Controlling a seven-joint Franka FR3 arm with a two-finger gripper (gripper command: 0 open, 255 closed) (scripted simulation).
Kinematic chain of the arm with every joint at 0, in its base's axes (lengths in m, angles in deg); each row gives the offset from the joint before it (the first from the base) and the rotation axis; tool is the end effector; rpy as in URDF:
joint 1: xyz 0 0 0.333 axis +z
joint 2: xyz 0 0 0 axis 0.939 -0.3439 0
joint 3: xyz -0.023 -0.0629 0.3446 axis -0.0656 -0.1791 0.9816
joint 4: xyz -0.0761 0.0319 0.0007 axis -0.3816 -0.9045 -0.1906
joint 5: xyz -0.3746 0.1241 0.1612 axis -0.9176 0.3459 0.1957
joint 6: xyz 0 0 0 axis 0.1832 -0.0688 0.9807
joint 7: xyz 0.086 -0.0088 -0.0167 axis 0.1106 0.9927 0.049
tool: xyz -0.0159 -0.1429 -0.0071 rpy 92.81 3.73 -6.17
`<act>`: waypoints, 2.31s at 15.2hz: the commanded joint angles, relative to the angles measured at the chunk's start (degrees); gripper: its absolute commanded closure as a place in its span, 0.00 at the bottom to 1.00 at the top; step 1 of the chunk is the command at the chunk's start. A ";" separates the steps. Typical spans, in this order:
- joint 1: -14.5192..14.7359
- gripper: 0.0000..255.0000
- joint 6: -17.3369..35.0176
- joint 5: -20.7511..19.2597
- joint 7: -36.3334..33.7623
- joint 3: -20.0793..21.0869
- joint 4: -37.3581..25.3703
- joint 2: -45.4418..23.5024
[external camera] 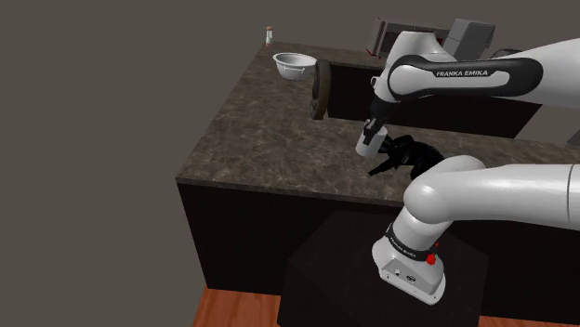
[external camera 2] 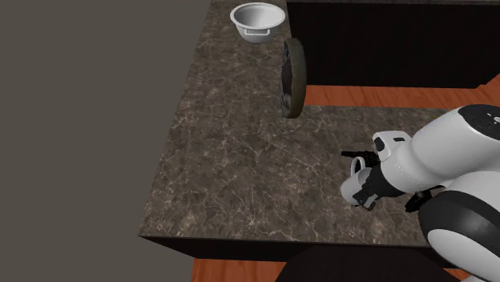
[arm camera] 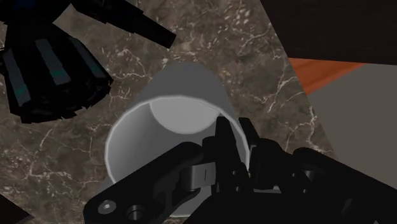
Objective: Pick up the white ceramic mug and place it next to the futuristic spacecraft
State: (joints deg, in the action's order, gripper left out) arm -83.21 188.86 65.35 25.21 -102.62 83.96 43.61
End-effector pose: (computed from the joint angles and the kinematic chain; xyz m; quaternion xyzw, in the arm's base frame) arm 0.2508 -0.1452 0.4051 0.9992 0.0008 0.0370 0.0143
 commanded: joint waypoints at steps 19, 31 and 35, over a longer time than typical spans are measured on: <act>-1.71 1.00 20.56 -4.35 -0.55 -3.81 10.93 -9.80; -1.71 0.00 20.56 -4.35 -0.56 -3.81 10.93 -9.80; -1.42 0.00 14.27 -3.19 -0.38 -2.75 8.95 -5.44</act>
State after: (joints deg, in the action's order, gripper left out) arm -84.88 205.57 61.66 24.89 -105.84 93.71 36.74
